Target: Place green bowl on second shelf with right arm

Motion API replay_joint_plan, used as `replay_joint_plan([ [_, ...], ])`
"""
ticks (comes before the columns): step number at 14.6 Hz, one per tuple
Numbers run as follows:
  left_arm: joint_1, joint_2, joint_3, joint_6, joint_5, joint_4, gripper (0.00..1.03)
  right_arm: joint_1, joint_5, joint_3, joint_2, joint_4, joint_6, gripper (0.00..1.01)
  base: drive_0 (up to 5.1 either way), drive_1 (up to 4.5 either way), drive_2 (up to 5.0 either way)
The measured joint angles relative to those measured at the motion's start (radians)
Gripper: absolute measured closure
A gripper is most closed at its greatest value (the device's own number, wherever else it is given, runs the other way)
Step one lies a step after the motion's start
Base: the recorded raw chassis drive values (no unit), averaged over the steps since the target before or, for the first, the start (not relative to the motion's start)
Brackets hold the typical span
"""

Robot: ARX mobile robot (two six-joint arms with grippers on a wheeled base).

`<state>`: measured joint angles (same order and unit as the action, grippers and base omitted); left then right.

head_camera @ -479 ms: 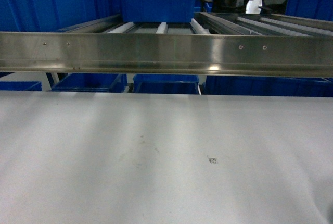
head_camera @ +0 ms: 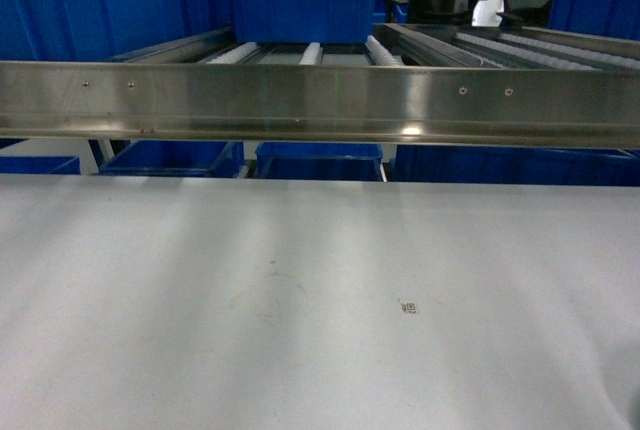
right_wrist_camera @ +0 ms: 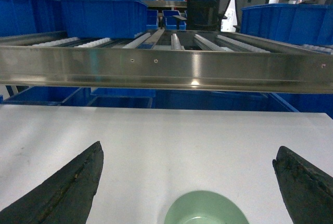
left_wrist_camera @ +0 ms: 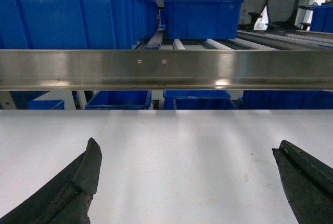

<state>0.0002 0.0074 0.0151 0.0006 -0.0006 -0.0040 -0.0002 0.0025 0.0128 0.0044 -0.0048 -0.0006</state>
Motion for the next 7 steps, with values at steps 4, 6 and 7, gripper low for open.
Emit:
replay_joint_plan([
  [4, 0.0, 0.0, 0.0, 0.0, 0.0, 0.0, 0.05, 0.0, 0.0, 0.0, 0.0, 0.0, 0.0, 0.03, 0.0, 0.0, 0.0],
  [6, 0.0, 0.0, 0.0, 0.0, 0.0, 0.0, 0.05, 0.098, -0.013, 0.077, 0.206, 0.08, 0.09, 0.03, 0.0, 0.0, 0.0],
  [7, 0.0, 0.0, 0.0, 0.0, 0.001, 0.001, 0.05, 0.101, -0.096, 0.198, 0.42, 0.161, 0.155, 0.03, 0.0, 0.0, 0.0],
])
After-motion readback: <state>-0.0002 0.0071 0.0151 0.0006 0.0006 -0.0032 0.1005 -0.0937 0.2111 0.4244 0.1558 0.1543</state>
